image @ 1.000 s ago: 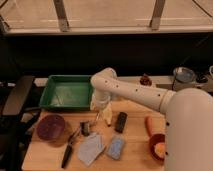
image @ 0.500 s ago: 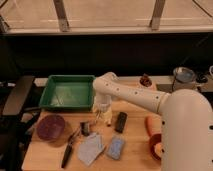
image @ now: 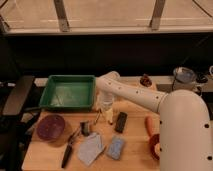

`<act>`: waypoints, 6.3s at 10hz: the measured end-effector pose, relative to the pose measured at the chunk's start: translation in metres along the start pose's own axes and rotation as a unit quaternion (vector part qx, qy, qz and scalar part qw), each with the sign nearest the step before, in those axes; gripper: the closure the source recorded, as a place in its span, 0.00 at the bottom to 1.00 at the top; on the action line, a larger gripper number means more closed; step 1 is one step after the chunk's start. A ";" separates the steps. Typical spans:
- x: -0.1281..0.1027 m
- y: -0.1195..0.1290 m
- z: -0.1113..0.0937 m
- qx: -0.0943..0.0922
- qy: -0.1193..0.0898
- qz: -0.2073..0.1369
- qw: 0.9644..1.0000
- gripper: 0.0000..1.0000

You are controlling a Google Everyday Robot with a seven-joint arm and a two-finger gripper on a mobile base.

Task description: Place fork in plastic cup

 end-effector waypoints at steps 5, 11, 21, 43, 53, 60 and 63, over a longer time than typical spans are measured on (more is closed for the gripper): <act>-0.031 -0.017 0.000 0.000 -0.003 -0.029 1.000 0.39; -0.022 -0.008 0.013 -0.013 -0.017 -0.020 1.000 0.39; -0.013 0.003 0.012 -0.022 -0.008 -0.020 1.000 1.00; 0.024 -0.053 -0.164 0.070 0.067 -0.037 0.995 1.00; 0.083 -0.075 -0.110 0.047 0.031 0.156 0.986 1.00; 0.106 -0.068 -0.095 0.040 0.005 0.185 0.982 1.00; 0.109 -0.071 -0.092 0.038 -0.003 0.180 0.983 1.00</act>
